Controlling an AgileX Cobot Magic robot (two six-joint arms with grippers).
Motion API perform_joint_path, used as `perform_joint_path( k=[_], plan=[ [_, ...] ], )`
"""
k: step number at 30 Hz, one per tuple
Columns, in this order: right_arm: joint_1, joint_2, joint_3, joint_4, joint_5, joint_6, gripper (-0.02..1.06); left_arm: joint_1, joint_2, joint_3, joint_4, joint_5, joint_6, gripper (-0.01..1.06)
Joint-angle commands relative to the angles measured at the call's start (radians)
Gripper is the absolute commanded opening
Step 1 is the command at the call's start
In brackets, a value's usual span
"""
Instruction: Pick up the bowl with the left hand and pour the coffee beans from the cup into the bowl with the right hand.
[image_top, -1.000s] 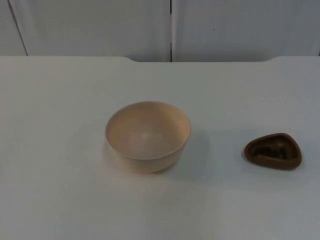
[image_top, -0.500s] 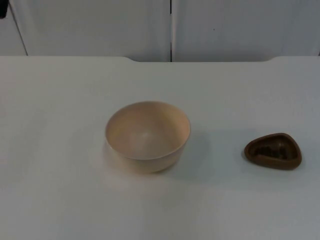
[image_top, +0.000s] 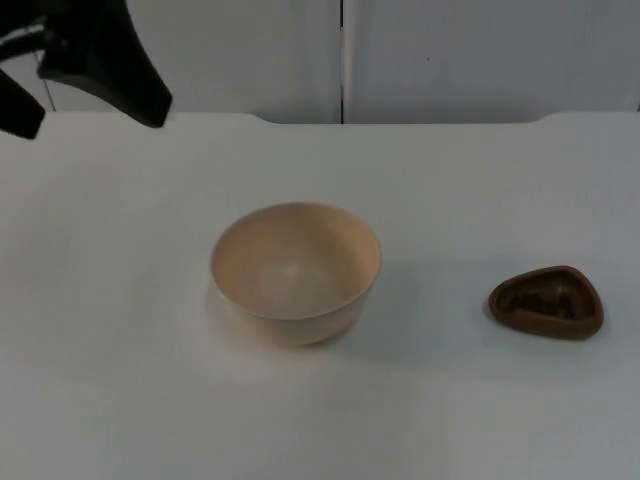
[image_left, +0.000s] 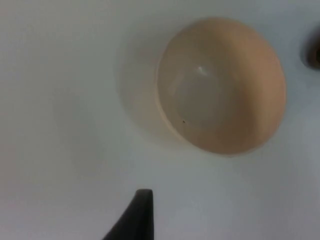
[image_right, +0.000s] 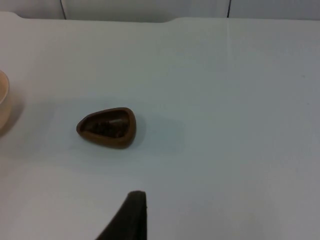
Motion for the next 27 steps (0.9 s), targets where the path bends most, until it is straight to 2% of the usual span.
perform_joint_path(
  k=[1,6,27],
  plan=[
    [0.005,0.004,0.001,0.0,-0.003,-0.002,1.05,-0.024,0.041,-0.022,-0.005,-0.017,-0.013,1.01],
    [0.005,0.004,0.001,0.0,-0.003,-0.002,1.05,-0.061,0.129,-0.084,0.038,-0.018,-0.056,1.01],
    [0.005,0.004,0.001,-0.002,-0.003,-0.003,1.05,-0.064,0.432,-0.229,0.083,-0.065,-0.217,1.01]
  ],
)
